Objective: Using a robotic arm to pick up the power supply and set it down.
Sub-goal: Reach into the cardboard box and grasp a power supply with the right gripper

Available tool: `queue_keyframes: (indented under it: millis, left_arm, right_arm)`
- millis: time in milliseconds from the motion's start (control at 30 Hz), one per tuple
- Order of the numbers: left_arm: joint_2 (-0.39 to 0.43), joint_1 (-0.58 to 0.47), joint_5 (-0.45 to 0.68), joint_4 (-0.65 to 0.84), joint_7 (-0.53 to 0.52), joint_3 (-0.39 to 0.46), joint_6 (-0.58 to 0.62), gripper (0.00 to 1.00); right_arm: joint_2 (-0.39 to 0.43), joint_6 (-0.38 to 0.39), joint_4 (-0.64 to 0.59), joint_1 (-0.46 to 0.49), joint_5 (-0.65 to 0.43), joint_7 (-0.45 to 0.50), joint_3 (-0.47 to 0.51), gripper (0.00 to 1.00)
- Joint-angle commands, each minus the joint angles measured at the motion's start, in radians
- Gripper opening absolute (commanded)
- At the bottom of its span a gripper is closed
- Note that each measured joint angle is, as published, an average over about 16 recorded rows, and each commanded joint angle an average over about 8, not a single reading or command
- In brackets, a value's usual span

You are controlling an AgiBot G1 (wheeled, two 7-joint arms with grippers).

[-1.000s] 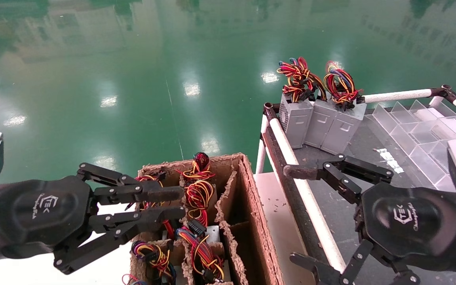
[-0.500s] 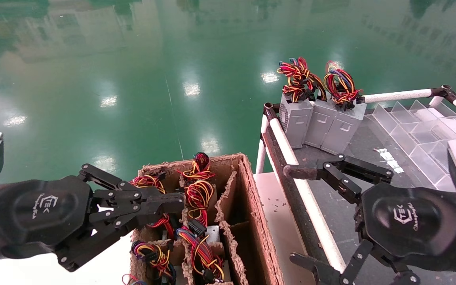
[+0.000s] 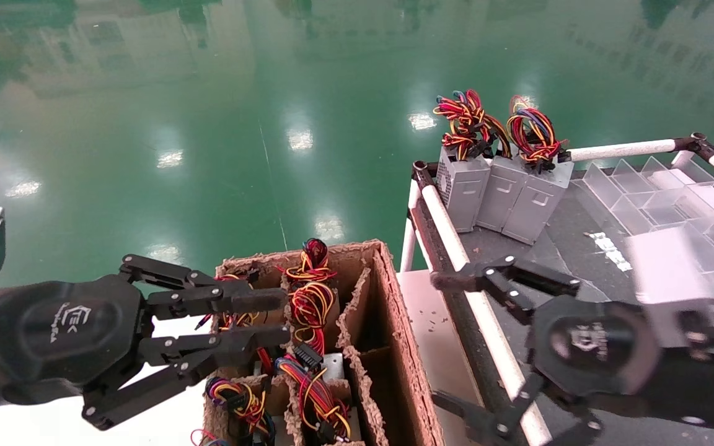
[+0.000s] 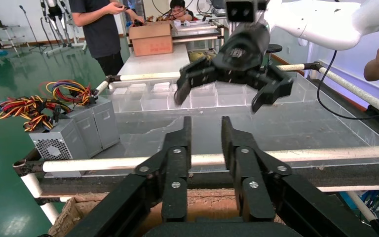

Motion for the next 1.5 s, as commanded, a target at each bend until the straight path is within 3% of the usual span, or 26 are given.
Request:
queue_keyframes:
  millis: [33, 400, 667, 900, 1433, 1467, 1500]
  left_arm:
    - [0.000, 0.000, 0.000, 0.000, 0.000, 0.000, 0.000, 1.00]
    - [0.000, 0.000, 0.000, 0.000, 0.000, 0.000, 0.000, 1.00]
    - [0.000, 0.000, 0.000, 0.001, 0.000, 0.000, 0.000, 1.00]
    - [0.000, 0.000, 0.000, 0.001, 0.000, 0.000, 0.000, 1.00]
    - [0.000, 0.000, 0.000, 0.001, 0.000, 0.001, 0.000, 1.00]
    - [0.000, 0.000, 0.000, 0.001, 0.000, 0.001, 0.000, 1.00]
    - [0.000, 0.000, 0.000, 0.001, 0.000, 0.001, 0.000, 1.00]
  right_arm:
    - [-0.017, 0.014, -0.010, 0.002, -0.022, 0.006, -0.014, 1.00]
    - [-0.091, -0.059, -0.064, 0.049, -0.079, 0.037, -0.106, 1.00]
    - [-0.124, -0.016, -0.081, 0.038, -0.125, 0.044, -0.129, 1.00]
    - [-0.220, 0.034, -0.135, 0.036, -0.198, 0.062, -0.187, 1.00]
    - [-0.473, -0.002, -0.356, 0.109, -0.296, 0.019, -0.305, 1.00]
    - [-0.483, -0.004, -0.368, 0.111, -0.300, 0.012, -0.309, 0.99]
    - [-0.492, -0.006, -0.380, 0.112, -0.304, 0.005, -0.313, 0.91]
